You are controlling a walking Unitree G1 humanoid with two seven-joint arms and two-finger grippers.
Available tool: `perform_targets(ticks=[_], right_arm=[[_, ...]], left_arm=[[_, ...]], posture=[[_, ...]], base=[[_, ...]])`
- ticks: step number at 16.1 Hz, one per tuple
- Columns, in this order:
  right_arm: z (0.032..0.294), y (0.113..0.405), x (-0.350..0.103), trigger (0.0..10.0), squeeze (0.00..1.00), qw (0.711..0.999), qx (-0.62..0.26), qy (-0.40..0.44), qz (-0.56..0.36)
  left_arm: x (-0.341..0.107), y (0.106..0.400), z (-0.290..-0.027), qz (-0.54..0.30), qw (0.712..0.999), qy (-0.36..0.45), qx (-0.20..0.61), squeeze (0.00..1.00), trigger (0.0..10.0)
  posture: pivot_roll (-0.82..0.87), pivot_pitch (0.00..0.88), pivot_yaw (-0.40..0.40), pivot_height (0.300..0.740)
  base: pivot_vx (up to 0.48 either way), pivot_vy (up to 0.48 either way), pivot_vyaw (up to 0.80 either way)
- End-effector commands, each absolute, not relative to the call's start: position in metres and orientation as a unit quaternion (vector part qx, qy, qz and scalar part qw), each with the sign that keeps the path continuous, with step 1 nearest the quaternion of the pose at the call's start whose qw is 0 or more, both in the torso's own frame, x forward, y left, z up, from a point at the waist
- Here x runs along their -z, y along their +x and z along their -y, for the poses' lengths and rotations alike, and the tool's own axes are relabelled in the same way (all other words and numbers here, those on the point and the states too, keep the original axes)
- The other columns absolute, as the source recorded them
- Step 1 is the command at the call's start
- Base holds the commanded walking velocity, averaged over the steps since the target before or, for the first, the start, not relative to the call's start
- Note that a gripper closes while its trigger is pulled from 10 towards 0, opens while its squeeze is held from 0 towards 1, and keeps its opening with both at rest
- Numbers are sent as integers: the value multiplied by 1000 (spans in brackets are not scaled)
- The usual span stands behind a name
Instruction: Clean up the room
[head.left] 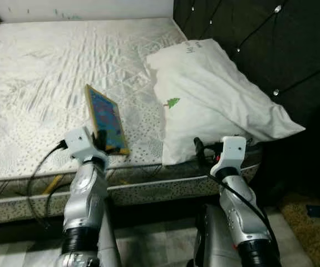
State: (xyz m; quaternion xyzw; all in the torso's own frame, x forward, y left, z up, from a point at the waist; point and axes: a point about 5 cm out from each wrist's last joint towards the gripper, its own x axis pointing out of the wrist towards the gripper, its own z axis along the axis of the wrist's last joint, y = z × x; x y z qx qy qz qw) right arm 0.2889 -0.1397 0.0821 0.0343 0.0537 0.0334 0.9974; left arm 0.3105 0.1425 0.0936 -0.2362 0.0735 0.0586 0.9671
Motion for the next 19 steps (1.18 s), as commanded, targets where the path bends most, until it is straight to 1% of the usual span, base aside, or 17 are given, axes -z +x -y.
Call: perform_targets(ticks=[1,2,3,6,7,10,11,13,15,16,19], right_arm=[[140,290,-81,10000,0,997,-34,37,-59],[139,290,-81,10000,0,997,-33,38,-61],[139,290,-80,10000,0,997,-34,38,-61],[136,288,-79,10000,0,996,-43,35,-64],[137,288,-78,10000,0,996,-43,36,-66],[137,288,-77,10000,0,996,-43,37,-68],[137,288,-77,10000,0,996,-43,37,-69],[138,289,-77,10000,0,996,-42,37,-70],[139,289,-77,10000,0,996,-43,35,-70],[139,290,-77,10000,0,996,-42,35,-71],[141,290,-77,10000,0,996,-38,34,-70]], left_arm=[[-78,311,-129,-127,952,-274,-48,0,10000],[-75,314,-123,-149,949,-275,-25,0,10000],[-67,313,-115,-190,948,-253,6,0,10000],[-57,311,-103,-248,932,-262,43,0,10000],[-55,311,-99,-264,923,-275,56,0,10000],[-58,313,-93,-276,912,-295,76,0,10000],[-67,315,-86,-269,910,-300,99,0,10000],[-77,318,-81,-259,908,-308,116,0,10000],[-86,319,-73,-259,898,-324,146,0,10000],[-83,316,-68,-273,890,-327,164,0,10000],[-68,315,-78,-296,895,-304,136,0,10000]], posture=[[18,0,-28,501],[13,0,-28,501],[13,0,-27,501],[13,0,-30,501],[14,0,-30,501],[11,0,-35,501],[10,0,-38,501],[10,0,-39,501],[9,0,-42,501],[7,0,-41,501],[-8,0,-39,501]], base=[[0,0,0],[0,0,0],[0,0,0],[0,0,0],[0,0,0],[0,0,0],[0,0,0],[0,0,0],[0,0,0],[0,0,0],[0,0,0]])
